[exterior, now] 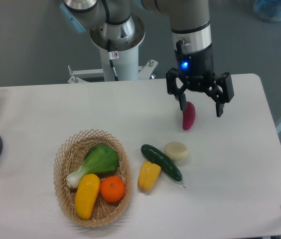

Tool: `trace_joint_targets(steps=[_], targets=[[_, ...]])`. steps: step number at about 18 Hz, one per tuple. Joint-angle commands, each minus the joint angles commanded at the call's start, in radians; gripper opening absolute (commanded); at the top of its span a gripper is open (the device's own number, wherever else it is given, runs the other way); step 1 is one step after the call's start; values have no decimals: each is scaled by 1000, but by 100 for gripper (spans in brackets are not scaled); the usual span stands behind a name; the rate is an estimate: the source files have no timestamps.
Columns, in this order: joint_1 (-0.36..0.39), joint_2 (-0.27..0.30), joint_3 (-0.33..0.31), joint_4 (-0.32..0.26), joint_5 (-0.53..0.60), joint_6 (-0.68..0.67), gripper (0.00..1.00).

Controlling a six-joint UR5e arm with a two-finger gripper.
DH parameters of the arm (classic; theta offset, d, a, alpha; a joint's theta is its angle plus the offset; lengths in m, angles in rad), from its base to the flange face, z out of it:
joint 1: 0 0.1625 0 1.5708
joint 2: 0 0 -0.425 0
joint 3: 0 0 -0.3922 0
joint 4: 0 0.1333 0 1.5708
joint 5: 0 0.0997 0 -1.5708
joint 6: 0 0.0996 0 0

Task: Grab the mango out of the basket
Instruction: 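Move the open gripper away from the red sweet potato toward the basket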

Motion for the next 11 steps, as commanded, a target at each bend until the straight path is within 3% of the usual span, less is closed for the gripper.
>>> trace_joint_targets(steps=[8,11], targets=[[-8,-3,-14,0,2,-5,100],[-11,-2,-34,2,-6,-67,100]])
